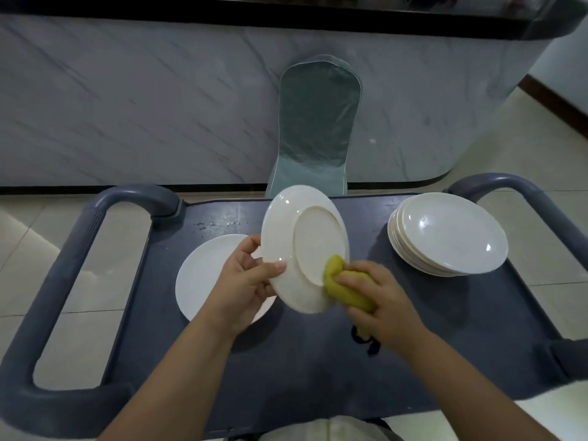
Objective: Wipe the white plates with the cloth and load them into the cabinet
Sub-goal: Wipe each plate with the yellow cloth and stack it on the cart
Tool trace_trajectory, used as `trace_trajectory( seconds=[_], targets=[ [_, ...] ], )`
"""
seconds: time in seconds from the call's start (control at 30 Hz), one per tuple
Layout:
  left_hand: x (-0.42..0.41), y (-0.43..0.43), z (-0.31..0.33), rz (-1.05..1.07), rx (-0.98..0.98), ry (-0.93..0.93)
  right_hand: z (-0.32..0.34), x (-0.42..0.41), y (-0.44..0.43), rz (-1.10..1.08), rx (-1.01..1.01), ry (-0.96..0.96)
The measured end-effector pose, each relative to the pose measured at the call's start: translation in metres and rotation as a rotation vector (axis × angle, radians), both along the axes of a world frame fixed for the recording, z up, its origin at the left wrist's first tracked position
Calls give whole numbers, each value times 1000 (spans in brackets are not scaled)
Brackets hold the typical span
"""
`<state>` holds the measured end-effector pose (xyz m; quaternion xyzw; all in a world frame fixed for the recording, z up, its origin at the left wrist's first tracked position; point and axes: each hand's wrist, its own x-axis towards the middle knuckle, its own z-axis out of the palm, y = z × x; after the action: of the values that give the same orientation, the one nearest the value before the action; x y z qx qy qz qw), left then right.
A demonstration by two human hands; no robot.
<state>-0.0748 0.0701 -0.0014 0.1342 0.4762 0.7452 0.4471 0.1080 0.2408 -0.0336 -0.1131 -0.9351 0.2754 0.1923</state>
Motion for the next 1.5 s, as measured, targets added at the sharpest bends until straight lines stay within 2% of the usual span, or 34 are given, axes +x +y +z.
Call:
trace_trajectory(
  seconds=[0.07,0.13,0.23,0.33,0.37,0.47,0.53,0.7,0.77,0.9,0.97,1.03,1.13,1.27,1.37,1.5],
  targets=[
    [3,-1,1,-42,17,17,6,-8,22,-191,-79,-28],
    [11,6,4,-72,51,9,22,-34,31,-283,-71,62],
    [12,18,13,-42,53,11,30,-51,3,-139,-4,166],
    [2,16,18,-58,29,48,8,-20,-10,33,89,146],
    [2,13,18,-91,30,65,2,-10,-1,7,85,136],
    [12,11,13,-207,36,108,8,-7,32,-279,-45,144],
    [20,20,10,-217,23,109,24,-23,34,-326,-72,207],
    [18,42,15,-105,-4,29,18,-13,2,-1,130,222],
    [15,47,19,-80,-38,28,2,13,9,17,151,167],
    [21,78,40,-69,-81,92,-5,54,38,-317,-59,166],
    [26,107,56,-69,-82,241,1,69,55,-467,-129,218],
    [36,144,71,-59,-53,486,7,85,71,-566,-154,245],
    [68,202,75,-70,-36,920,15,112,89,-666,-181,241],
    [102,256,50,-129,-101,1561,19,136,102,-764,-228,303],
    [113,275,23,-248,-84,1790,18,142,106,-838,-279,376],
    [118,281,-8,-372,-210,1895,15,146,107,-836,-274,355]
  ],
)
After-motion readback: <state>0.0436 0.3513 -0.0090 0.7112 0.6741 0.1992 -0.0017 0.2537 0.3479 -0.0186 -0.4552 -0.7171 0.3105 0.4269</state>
